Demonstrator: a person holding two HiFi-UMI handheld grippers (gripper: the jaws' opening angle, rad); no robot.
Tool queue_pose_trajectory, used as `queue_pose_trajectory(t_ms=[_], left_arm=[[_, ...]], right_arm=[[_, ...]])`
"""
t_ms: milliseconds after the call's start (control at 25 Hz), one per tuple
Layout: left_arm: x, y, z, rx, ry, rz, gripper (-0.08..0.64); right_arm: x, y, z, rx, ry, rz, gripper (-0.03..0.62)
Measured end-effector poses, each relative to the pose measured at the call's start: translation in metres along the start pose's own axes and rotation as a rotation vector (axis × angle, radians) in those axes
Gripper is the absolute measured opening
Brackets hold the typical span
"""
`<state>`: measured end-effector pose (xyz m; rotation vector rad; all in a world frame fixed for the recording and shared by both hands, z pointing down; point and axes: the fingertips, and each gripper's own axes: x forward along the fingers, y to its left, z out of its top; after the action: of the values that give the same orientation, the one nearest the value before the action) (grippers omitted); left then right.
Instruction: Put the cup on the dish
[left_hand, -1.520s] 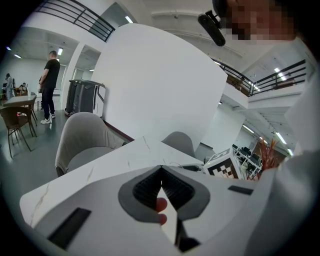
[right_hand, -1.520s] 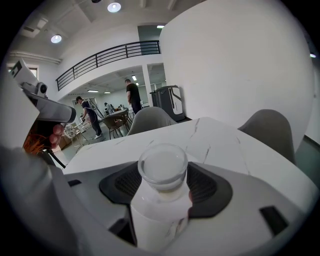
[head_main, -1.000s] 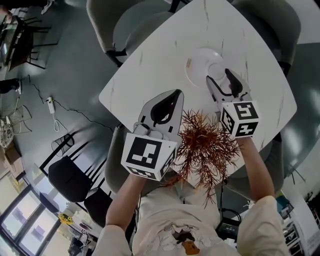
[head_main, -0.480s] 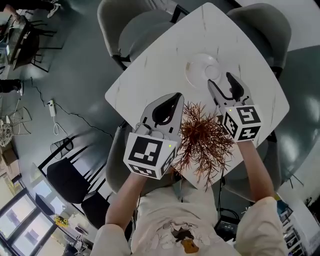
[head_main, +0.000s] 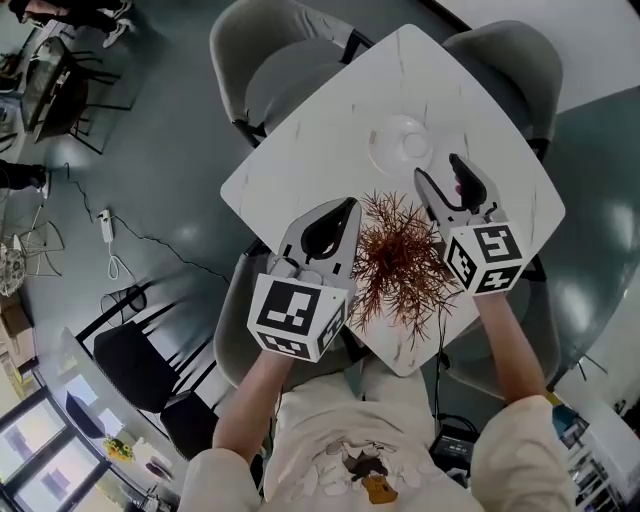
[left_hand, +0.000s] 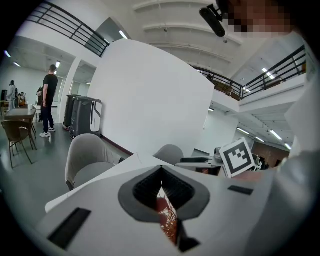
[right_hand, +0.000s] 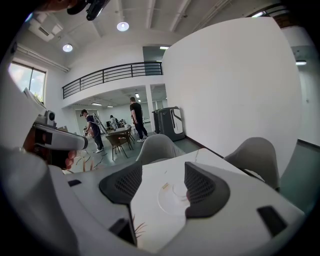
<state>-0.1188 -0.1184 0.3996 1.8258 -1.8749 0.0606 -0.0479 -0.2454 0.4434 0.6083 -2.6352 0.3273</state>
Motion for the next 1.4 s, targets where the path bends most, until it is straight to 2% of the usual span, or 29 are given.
queue_pose_trajectory(t_ms=[480,880,1080,1400], left_arm=[[-0.053,-0.03,0.018,0.033,-0.047,-0.035,0.003],[-0.099,-0.047,0.014,0.045,-0.052,-0.049,0.003],[-0.121,-0.056,0.018,0.046,-0.062,-0.038,0.003],[-0.155,-0.075,0.023,0.058,-0.081,-0.052,0.003]], right_arm=[[-0.058,0.027,0.023,-0.008,-0.059,-0.04,0.265],[-0.101,0.051,0.025,0.01,-0.088,-0.07,0.265],[-0.131,0.07,0.035,-0.046,-0.128,-0.089,0.265],[-0.174,0.119,0.051,-0.123,-0.155,-0.052,0.265]])
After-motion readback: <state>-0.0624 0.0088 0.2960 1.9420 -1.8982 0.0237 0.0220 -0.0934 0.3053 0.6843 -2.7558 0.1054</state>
